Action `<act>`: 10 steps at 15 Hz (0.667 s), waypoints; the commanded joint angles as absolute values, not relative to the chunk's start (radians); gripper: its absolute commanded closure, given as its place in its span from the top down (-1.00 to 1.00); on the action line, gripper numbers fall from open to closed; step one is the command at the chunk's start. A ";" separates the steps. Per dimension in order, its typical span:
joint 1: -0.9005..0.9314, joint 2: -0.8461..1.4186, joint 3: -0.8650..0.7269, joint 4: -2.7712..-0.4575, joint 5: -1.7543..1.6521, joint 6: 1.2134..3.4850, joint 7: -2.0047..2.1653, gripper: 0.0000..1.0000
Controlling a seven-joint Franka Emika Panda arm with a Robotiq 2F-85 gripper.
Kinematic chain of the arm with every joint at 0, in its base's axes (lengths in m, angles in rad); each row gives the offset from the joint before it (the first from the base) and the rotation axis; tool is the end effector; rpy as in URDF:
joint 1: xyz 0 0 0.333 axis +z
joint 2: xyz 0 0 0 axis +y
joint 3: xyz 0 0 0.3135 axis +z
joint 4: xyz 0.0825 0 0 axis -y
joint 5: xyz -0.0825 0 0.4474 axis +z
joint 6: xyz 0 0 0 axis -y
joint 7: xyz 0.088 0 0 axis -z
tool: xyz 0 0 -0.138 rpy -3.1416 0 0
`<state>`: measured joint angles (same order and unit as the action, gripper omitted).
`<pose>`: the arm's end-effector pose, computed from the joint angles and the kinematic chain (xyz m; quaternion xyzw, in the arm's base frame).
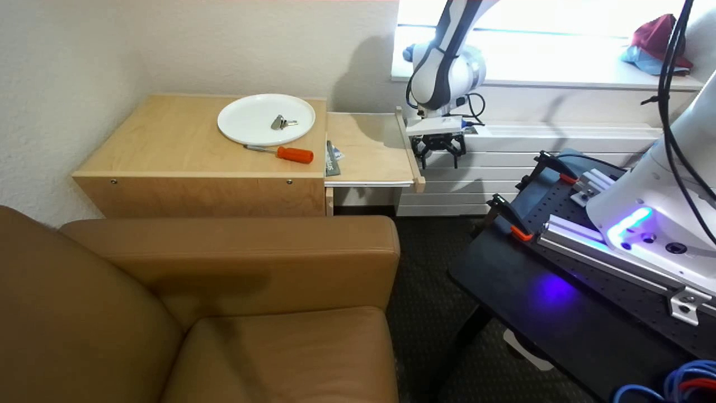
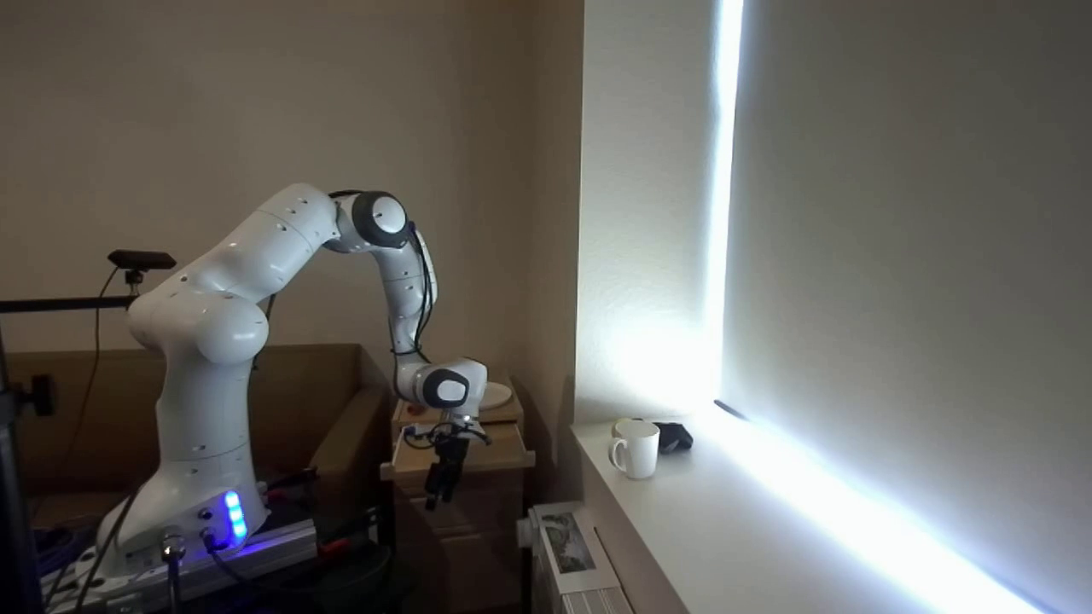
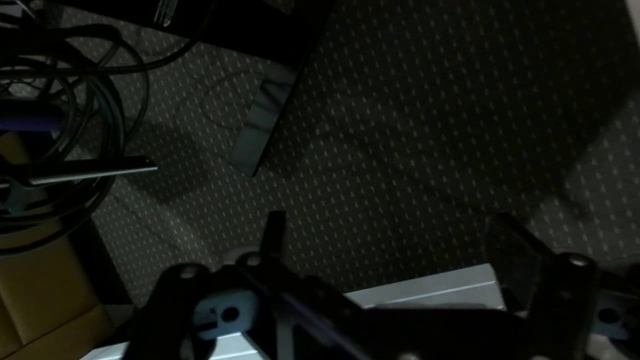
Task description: Close the open drawer
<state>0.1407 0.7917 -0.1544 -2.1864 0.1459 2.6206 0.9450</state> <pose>0.4731 -0.0325 -0.0880 0.8469 -0.5030 -0.1368 0.1057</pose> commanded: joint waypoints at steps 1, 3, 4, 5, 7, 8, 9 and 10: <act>0.082 0.782 -0.068 -2.165 0.217 2.693 0.873 1.00; 0.066 0.778 -0.029 -2.149 0.247 2.729 0.836 1.00; 0.068 0.778 -0.013 -2.137 0.259 2.737 0.824 1.00; 0.071 0.782 0.008 -2.124 0.272 2.750 0.809 1.00; 0.089 0.795 0.040 -2.100 0.279 2.747 0.779 1.00; 0.106 0.802 0.050 -2.088 0.274 2.741 0.771 1.00; 0.136 0.806 0.051 -2.079 0.260 2.739 0.771 1.00; 0.152 0.808 0.062 -2.072 0.257 2.738 0.763 1.00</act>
<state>0.1096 0.7925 0.0421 -2.0955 0.2487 2.7330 0.8106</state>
